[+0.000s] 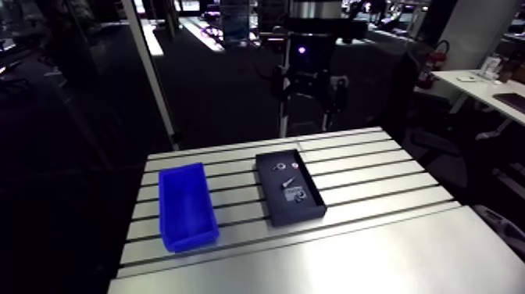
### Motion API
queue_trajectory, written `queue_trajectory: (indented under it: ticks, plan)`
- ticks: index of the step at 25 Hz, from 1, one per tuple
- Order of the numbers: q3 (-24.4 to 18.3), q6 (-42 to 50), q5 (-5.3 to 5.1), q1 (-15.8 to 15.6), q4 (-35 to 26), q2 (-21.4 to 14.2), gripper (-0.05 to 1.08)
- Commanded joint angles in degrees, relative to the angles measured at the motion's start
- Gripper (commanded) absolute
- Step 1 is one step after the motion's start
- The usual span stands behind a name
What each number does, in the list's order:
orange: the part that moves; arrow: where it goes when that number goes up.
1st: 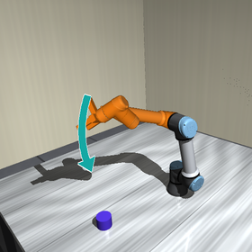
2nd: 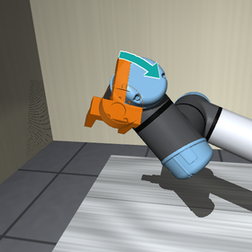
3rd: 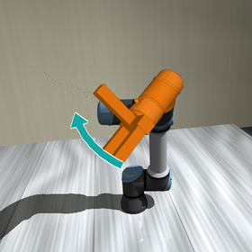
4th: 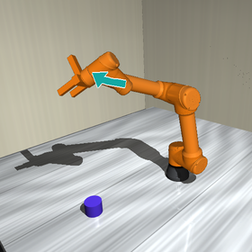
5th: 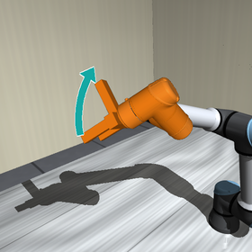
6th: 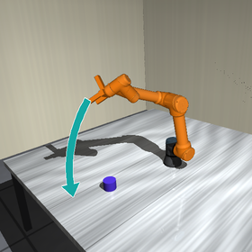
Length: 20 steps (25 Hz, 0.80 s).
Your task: Pick up the M10 bolt from the tray and put it into the blue bin.
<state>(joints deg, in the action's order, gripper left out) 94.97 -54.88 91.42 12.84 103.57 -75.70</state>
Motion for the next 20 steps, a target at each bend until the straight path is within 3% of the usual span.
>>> queue_trajectory:
  ticks: [1,12,20]
  plan:
    - [1.75,2.46,0.55,-0.35,3.35,1.13,0.02]
    - [4.65,3.25,0.64,-0.35,8.28,3.51,0.04]
    - [6.58,3.16,0.55,-0.44,12.5,5.7,0.17]
